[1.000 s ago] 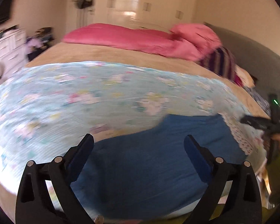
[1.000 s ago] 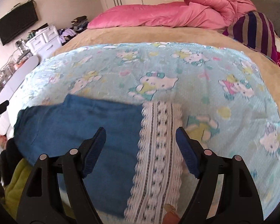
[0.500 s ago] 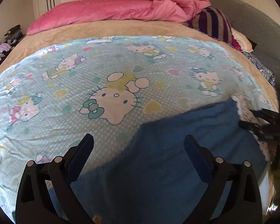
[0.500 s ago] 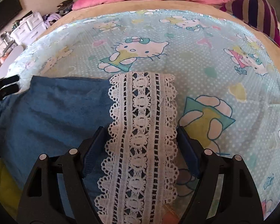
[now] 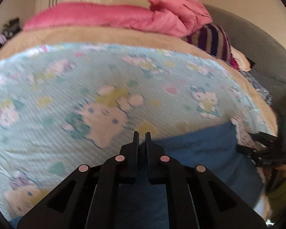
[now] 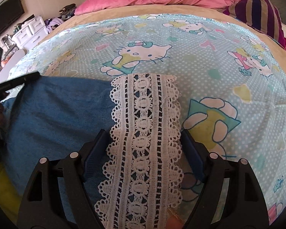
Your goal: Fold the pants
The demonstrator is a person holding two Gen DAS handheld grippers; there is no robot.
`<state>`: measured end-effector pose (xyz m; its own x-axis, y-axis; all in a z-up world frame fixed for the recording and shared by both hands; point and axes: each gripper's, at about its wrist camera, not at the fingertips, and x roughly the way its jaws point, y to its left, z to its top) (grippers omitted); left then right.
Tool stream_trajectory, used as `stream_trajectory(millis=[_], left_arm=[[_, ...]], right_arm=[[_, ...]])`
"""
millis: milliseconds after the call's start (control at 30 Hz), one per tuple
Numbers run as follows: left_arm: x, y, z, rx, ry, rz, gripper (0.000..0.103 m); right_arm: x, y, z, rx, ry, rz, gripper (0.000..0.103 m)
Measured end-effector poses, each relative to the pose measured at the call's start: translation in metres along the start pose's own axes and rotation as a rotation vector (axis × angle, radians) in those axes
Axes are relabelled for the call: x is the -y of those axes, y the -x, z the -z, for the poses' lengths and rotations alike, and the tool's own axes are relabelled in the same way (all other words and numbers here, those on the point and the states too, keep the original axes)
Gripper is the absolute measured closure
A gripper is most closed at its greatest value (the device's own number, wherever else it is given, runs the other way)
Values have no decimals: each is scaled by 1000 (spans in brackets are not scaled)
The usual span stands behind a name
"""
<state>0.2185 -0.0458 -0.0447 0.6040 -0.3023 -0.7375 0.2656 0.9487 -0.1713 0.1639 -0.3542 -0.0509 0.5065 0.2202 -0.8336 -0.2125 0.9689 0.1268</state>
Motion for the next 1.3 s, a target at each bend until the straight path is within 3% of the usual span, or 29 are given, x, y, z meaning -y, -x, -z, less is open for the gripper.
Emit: stream_trajectory(millis=[33,67,200,333,433,500,600,733,800,867,900,1033,1200,1300], left_arm=[[-3,-5,1,-10,-13,-58,97],[-7,-11,3,-31,-6,-70,97],[-29,-16,13,-54,97,-34,95],[-36,27,14,66,125,-18,56],[-26,52,15,123,104,0,56],[-16,58,19,127,91,44,56],[3,48,28,75,59,90,56],[11,18,46,-17,21,17,55],[6,7,53,-54,38,6,49],[3,7,54,-47,45,10,49],[3,9,53,-41,43,8,47],[1,9,53,-31,44,-2,44],[3,7,51,-35,30,-10,42],[0,5,51,-37,42,0,42]], right_arm=[[0,-1,0,-1,2,3,30],[-1,-1,-1,-4,2,4,30],[1,3,-6,-30,-2,-4,29],[15,26,-22,32,-60,-53,29],[33,31,-41,64,-119,-76,29],[44,17,-53,22,-152,-124,30],[45,-8,-62,-42,-143,-162,37],[38,-27,-56,-55,-95,-156,46],[32,-26,-53,-45,-67,-194,69],[27,-22,-51,-29,-46,-211,83],[26,-16,-50,-8,-37,-209,85],[28,6,-56,78,-22,-188,87],[22,-21,-53,7,56,-74,84],[28,-25,-53,4,25,-74,80]])
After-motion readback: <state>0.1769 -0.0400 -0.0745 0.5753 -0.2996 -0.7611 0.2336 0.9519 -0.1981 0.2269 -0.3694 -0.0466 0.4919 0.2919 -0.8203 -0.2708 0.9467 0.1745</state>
